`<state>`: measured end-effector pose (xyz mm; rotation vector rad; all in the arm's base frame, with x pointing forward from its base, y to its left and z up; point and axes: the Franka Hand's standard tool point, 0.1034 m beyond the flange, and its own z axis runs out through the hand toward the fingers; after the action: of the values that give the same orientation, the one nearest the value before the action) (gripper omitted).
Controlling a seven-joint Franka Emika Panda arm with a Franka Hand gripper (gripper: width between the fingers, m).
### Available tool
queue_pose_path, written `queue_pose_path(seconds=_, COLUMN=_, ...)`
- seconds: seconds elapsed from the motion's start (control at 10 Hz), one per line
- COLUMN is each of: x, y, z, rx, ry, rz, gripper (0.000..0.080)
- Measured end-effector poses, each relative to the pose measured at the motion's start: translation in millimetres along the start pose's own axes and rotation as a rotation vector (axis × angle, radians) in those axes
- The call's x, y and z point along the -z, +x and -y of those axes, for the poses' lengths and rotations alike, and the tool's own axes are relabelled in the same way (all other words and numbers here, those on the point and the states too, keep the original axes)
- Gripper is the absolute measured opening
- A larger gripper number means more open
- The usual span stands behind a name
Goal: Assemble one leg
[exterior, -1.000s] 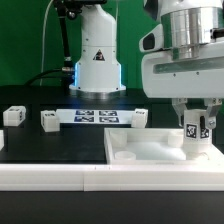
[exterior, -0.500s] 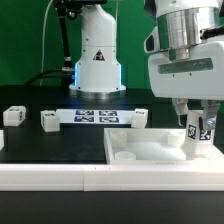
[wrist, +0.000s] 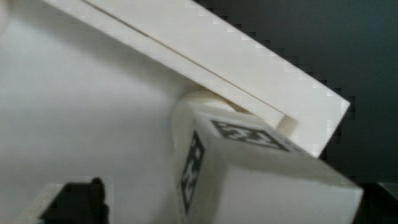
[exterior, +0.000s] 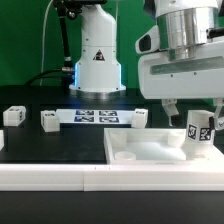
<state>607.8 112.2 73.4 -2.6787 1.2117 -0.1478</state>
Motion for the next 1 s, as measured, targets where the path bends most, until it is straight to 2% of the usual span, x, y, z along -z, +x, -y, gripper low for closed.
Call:
queue_pose_path(seconds=0.2, x=-0.5, y=-3.0, z=1.2, rx=0.159, ry=-0.003, rz=0.003, gripper=0.0649)
queue_pose_path(seconds=0.4, x=-1.9, y=-11.8, z=4.1, rx=0.379, ry=-0.049, rz=0.026, gripper=0.0649)
queue_pose_path(seconds=0.6, x=-4.2, y=-12.5, z=7.0, rx=0.579, ry=-0.085, rz=0.047, gripper=0.0649)
queue_pose_path(seconds=0.8, x=-5.2, y=-10.5, z=6.3, rx=0.760, ry=-0.095, rz=0.050, gripper=0.0649)
queue_pose_path(seconds=1.0, x=-4.0, y=-9.2, z=8.0, rx=0.889, ry=-0.094, rz=0.053, gripper=0.0649)
